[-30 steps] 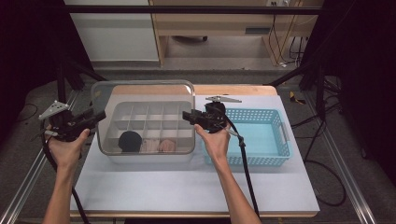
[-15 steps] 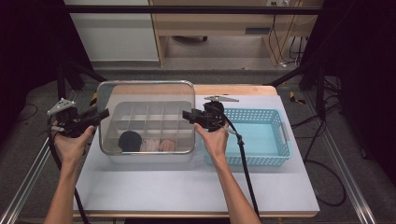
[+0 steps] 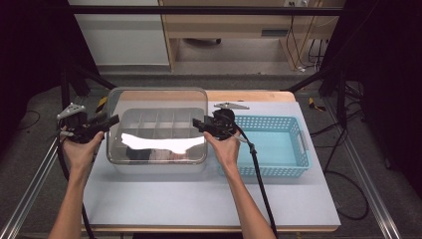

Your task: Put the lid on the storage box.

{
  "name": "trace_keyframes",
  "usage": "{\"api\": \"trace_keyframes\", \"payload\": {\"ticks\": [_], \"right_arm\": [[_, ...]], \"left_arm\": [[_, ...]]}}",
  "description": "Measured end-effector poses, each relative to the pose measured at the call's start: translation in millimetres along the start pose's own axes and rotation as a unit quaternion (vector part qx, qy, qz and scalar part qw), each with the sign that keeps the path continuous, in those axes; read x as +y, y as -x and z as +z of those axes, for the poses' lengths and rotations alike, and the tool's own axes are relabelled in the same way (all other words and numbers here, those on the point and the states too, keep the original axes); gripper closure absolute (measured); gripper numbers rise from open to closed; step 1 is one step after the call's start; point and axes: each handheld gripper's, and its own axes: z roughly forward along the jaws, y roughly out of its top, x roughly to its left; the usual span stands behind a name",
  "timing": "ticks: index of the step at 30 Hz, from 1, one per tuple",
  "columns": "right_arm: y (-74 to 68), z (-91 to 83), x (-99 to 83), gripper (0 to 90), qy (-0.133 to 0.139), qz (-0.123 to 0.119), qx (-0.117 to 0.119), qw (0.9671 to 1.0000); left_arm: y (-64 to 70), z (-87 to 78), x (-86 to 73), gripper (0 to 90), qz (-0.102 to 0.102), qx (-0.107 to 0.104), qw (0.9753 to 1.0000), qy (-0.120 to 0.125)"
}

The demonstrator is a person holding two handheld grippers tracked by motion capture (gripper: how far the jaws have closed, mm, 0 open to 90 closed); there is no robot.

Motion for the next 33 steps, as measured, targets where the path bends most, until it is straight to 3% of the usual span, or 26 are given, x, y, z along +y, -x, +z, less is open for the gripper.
{"api": "trace_keyframes", "payload": {"ticks": [21,33], "right_arm": [[3.8,24.7,-9.7,37.6,-0.011,-0.008,-0.023,0.9996],[0.4,33.9,-14.1,33.3,-0.002,-0.010,-0.038,0.9992]], "left_arm": [[-12.4,19.1,-9.3,49.2,-0.015,0.006,0.9995,-0.027],[-15.9,23.5,-11.2,48.6,-0.025,0.009,0.9990,-0.037]]}}
